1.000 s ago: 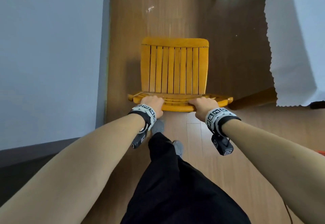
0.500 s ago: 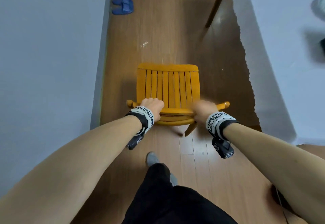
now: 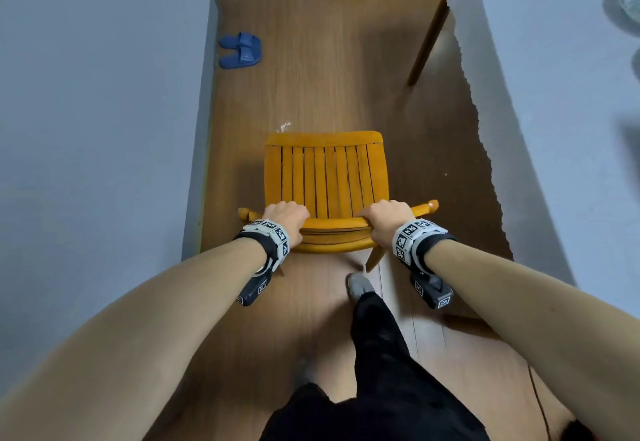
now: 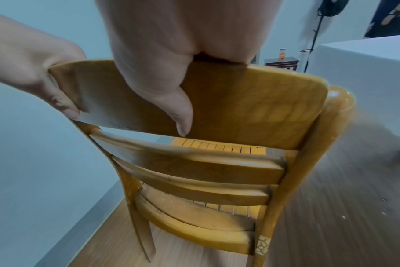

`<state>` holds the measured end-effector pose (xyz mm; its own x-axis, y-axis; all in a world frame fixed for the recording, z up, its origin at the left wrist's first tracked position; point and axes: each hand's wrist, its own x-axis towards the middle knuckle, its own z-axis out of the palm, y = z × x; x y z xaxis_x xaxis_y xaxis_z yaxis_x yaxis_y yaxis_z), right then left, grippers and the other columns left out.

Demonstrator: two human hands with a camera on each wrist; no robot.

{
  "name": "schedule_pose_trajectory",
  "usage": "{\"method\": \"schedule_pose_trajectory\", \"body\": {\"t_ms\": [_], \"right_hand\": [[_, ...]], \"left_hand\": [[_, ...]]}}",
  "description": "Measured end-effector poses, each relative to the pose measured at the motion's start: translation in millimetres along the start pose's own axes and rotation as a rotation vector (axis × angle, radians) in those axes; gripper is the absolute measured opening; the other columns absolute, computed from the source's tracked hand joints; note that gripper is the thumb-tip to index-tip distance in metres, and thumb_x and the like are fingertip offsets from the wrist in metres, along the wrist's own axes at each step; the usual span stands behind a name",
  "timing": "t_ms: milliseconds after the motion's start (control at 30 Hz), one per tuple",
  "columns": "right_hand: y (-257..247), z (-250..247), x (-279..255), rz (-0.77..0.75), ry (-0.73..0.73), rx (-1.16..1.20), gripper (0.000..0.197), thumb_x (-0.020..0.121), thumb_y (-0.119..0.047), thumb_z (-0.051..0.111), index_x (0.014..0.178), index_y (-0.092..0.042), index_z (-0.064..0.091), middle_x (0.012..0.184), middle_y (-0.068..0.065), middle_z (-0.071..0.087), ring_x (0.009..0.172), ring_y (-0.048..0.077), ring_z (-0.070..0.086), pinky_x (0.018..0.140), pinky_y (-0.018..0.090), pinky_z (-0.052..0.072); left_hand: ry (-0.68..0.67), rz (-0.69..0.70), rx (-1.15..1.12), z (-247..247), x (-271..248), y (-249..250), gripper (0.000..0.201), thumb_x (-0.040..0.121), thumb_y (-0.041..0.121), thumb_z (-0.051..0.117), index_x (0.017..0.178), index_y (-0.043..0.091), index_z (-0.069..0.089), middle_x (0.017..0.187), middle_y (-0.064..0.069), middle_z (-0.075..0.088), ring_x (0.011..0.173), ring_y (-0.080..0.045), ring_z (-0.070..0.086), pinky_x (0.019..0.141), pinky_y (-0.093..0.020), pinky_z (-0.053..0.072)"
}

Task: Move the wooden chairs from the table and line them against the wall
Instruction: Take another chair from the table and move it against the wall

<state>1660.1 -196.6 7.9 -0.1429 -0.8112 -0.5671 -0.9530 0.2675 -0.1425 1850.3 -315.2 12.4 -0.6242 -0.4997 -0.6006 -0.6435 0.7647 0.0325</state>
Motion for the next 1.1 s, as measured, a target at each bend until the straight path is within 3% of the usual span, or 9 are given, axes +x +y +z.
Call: {"method": "schedule_pose_trajectory", "body": {"t_ms": [233,500,700,900,1033,1100], "right_hand": [[51.9,-91.1,102.4,-0.103,-0.039,-0.048,0.042,0.091,-0.011,0.057,0.123,-0.035,0.066,0.104,-0.001,0.068,0.094,0.026,0.065,0.070,0.034,0.047],[91.3,-196.9,213.7,-0.226,-0.028,-0.114,0.031,0.092,-0.014,0.055,0.112,-0.034,0.069,0.103,-0.002,0.066,0.095,0.025,0.063,0.073,0.035,0.048],[102.2,-261.6,317.1,-0.304,-0.020,-0.158,0.033,0.095,-0.016,0.054,0.113,-0.039,0.070,0.097,-0.007,0.063,0.094,0.023,0.062,0.071,0.033,0.044],[106.0,-348.6,411.8,-0.383,-0.009,-0.232,0.038,0.096,-0.015,0.054,0.119,-0.041,0.069,0.108,-0.007,0.067,0.101,0.023,0.065,0.084,0.037,0.052],[109.3,-388.2,465.9,-0.422,-0.047,-0.264,0.038,0.096,-0.015,0.054,0.118,-0.041,0.070,0.096,-0.013,0.065,0.095,0.020,0.065,0.081,0.035,0.053],[111.9,-408.7,493.5,-0.459,-0.052,-0.286,0.037,0.096,-0.015,0.054,0.117,-0.040,0.071,0.098,-0.012,0.067,0.093,0.018,0.064,0.081,0.035,0.053]], "left_hand": [[-0.024,-0.113,-0.022,-84.5,87.2,-14.2,0.041,0.093,0.016,0.062,0.134,0.017,0.059,0.119,-0.007,0.065,0.109,-0.027,0.060,0.089,-0.038,0.050],[-0.013,-0.228,-0.101,-166.0,179.6,-52.6,0.024,0.092,0.017,0.063,0.116,0.017,0.065,0.104,-0.005,0.066,0.096,-0.026,0.062,0.084,-0.038,0.052],[-0.021,-0.309,-0.162,-213.3,252.5,-96.8,0.023,0.092,0.019,0.065,0.114,0.017,0.066,0.100,-0.005,0.064,0.095,-0.026,0.062,0.081,-0.037,0.052],[-0.008,-0.392,-0.261,-277.8,314.3,-142.2,0.015,0.090,0.018,0.064,0.105,0.018,0.064,0.104,-0.006,0.063,0.098,-0.027,0.061,0.082,-0.037,0.051],[-0.007,-0.443,-0.318,-307.9,347.5,-160.9,0.013,0.089,0.019,0.063,0.102,0.018,0.062,0.104,-0.005,0.063,0.098,-0.027,0.061,0.083,-0.037,0.052],[-0.008,-0.463,-0.338,-323.3,364.5,-170.3,0.016,0.089,0.022,0.063,0.105,0.018,0.061,0.105,-0.004,0.062,0.100,-0.027,0.061,0.082,-0.036,0.051]]}}
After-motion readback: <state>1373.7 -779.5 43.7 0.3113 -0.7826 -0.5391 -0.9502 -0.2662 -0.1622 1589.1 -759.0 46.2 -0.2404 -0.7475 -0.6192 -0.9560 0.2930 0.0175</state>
